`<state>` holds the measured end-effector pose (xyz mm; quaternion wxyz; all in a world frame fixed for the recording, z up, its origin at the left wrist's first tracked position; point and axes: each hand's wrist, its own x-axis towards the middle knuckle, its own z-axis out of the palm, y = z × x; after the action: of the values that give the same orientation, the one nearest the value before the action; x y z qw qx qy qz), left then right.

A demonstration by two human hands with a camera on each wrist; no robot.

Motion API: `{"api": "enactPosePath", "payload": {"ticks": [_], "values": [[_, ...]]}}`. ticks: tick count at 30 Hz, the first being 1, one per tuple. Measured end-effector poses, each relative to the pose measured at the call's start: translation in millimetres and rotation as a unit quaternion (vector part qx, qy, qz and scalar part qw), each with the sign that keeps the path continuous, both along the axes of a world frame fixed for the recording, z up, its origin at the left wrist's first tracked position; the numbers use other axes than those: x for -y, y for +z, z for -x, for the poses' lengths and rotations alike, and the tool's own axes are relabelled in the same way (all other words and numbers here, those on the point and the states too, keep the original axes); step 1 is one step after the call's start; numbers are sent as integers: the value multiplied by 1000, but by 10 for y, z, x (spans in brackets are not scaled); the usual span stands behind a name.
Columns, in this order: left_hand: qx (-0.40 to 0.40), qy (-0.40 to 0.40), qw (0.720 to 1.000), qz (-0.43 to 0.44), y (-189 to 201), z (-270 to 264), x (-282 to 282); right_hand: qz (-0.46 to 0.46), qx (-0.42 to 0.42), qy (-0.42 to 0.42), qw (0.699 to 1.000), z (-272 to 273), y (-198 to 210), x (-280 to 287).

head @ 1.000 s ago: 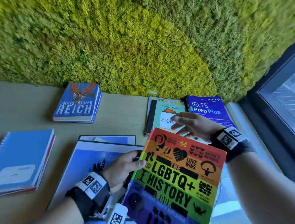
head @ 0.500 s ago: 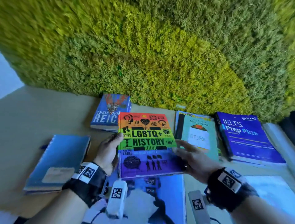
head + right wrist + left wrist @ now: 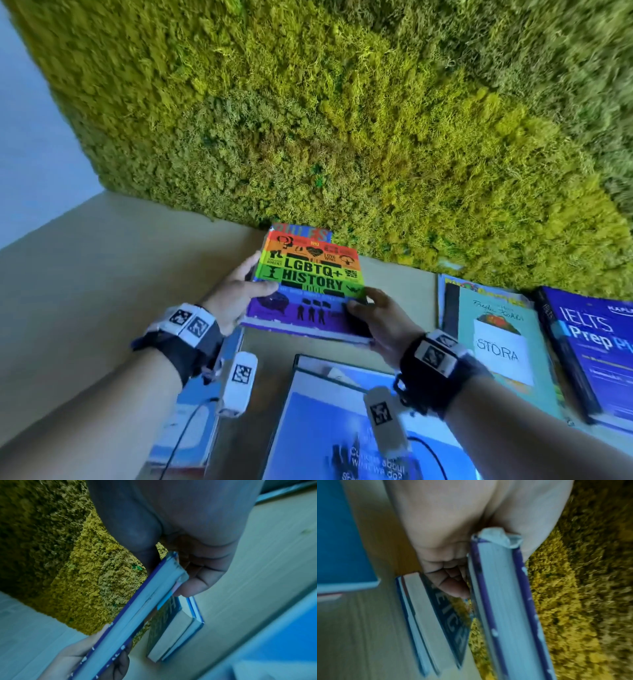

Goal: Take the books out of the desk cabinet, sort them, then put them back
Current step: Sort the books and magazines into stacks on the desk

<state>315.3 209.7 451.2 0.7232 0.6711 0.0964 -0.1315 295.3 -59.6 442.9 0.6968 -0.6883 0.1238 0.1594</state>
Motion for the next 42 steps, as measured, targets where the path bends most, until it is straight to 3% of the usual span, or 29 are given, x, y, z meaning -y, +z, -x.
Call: {"api": "enactPosePath", "payload": {"ticks": [4, 8, 13, 17, 22, 30, 35, 42], "values": [[34, -12, 994, -100, 28, -297, -40, -6, 18, -30, 999, -384, 25, -188], [50, -22, 995, -84, -112, -312, -46, -19, -17, -37, 999, -365, -10, -138], [64, -144, 983, -93, -16, -150, 634, 42, -23, -116, 992, -89, -110, 523], [65, -255, 955, -133, 44, -104, 1289, 87, -8, -168, 982, 201, -72, 1127], [97, -253, 957, -105, 149, -108, 1756, 84, 24, -160, 983, 426, 1, 1566], [123, -107, 961, -222, 220, -366, 787, 74, 43, 18, 996, -75, 125, 697], [113, -77, 956, -258, -84, -475, 238, 112, 50, 47, 991, -526, -18, 82], [98, -90, 939, -316, -410, -662, -168, 309, 73, 163, 934, -785, -88, -259]]}}
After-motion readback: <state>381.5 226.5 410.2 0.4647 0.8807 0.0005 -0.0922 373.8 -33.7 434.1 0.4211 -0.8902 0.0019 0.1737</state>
